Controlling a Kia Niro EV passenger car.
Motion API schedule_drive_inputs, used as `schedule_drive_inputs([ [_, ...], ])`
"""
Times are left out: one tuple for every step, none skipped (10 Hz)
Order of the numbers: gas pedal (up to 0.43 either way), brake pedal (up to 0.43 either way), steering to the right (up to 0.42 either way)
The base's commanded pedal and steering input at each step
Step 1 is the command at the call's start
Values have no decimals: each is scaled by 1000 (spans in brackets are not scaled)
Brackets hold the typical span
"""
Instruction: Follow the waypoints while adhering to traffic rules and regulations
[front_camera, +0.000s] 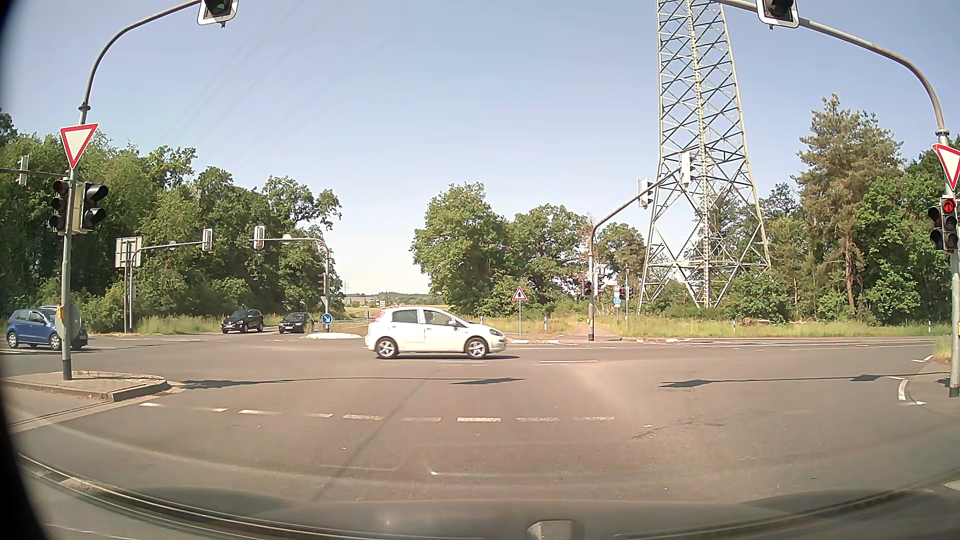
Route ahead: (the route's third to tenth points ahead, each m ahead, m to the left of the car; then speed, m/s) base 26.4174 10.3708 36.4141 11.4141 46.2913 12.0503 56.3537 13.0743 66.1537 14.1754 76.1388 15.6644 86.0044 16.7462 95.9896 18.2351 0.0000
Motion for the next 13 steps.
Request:
schedule_drive_inputs([
  [0, 311, -26],
  [0, 305, -26],
  [0, 311, -26],
  [0, 311, -26],
  [0, 311, -26],
  [0, 311, -26],
  [0, 311, -26],
  [0, 311, -26],
  [0, 311, -26],
  [0, 305, -26],
  [0, 305, -26],
  [0, 311, -26],
  [0, 305, -26],
])
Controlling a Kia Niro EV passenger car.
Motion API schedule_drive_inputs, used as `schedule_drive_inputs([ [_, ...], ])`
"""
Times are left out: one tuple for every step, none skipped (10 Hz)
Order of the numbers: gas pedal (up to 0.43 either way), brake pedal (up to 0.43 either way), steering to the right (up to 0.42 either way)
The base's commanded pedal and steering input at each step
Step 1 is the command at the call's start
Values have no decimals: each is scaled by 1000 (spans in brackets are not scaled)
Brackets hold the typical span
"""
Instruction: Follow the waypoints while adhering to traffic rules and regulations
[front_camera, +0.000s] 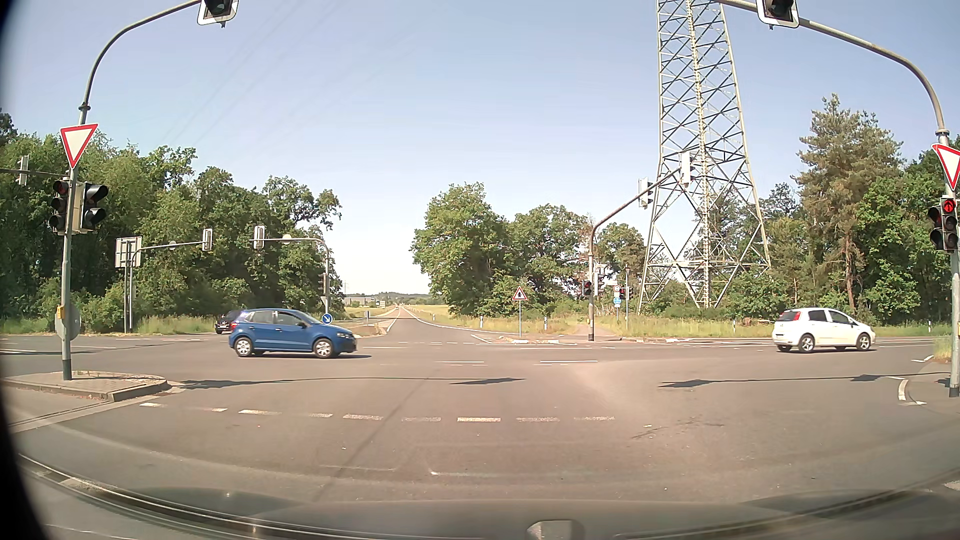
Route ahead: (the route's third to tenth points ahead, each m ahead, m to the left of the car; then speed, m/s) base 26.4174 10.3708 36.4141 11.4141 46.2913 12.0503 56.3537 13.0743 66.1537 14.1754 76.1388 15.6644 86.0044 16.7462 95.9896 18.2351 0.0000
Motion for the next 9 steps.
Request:
schedule_drive_inputs([
  [0, 311, -26],
  [0, 311, -26],
  [0, 311, -26],
  [0, 311, -26],
  [0, 311, -26],
  [0, 305, -26],
  [0, 311, -26],
  [0, 311, -26],
  [0, 305, -26],
])
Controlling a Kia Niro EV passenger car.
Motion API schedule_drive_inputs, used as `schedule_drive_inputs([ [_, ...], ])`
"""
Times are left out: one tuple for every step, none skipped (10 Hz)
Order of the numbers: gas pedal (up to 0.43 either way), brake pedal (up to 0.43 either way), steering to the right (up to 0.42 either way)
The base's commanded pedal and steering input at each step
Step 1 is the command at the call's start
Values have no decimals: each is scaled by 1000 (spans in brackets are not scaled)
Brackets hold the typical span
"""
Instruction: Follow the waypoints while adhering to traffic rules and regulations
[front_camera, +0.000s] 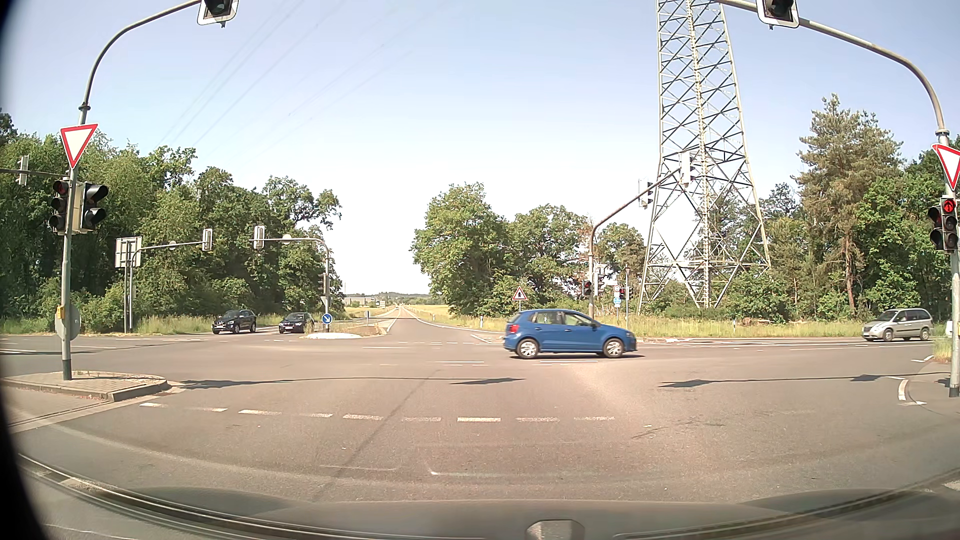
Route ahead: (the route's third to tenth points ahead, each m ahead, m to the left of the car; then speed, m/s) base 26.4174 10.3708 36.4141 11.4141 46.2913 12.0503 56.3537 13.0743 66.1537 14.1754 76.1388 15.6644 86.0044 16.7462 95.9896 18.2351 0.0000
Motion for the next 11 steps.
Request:
schedule_drive_inputs([
  [0, 311, -26],
  [0, 305, -26],
  [0, 311, -26],
  [0, 305, -26],
  [0, 305, -26],
  [0, 311, -26],
  [0, 311, -26],
  [0, 311, -26],
  [0, 305, -26],
  [0, 311, -26],
  [0, 305, -26],
])
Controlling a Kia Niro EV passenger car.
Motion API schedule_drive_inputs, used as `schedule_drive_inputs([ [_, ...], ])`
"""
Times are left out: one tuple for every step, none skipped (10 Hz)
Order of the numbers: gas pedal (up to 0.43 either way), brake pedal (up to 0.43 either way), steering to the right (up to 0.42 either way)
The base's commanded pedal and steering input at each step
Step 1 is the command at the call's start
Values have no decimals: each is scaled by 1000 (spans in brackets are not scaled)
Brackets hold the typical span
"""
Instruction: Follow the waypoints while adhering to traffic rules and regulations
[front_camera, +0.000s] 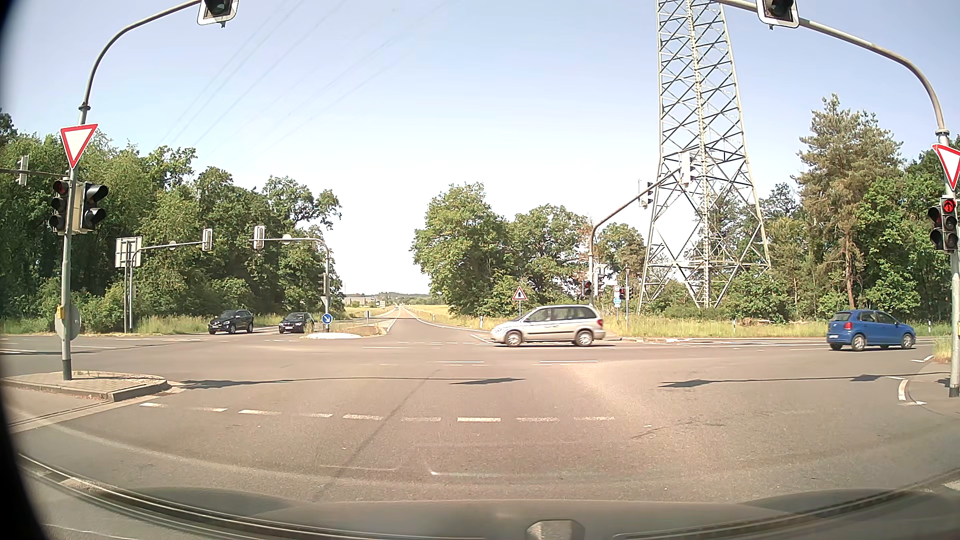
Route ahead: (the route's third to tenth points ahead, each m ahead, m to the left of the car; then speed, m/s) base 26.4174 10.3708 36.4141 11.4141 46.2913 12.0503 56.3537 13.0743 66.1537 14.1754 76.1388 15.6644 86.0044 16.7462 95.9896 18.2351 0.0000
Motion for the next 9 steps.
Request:
schedule_drive_inputs([
  [0, 311, -26],
  [0, 311, -26],
  [0, 305, -26],
  [0, 311, -26],
  [0, 311, -26],
  [0, 305, -26],
  [0, 311, -26],
  [0, 305, -26],
  [0, 311, -26],
])
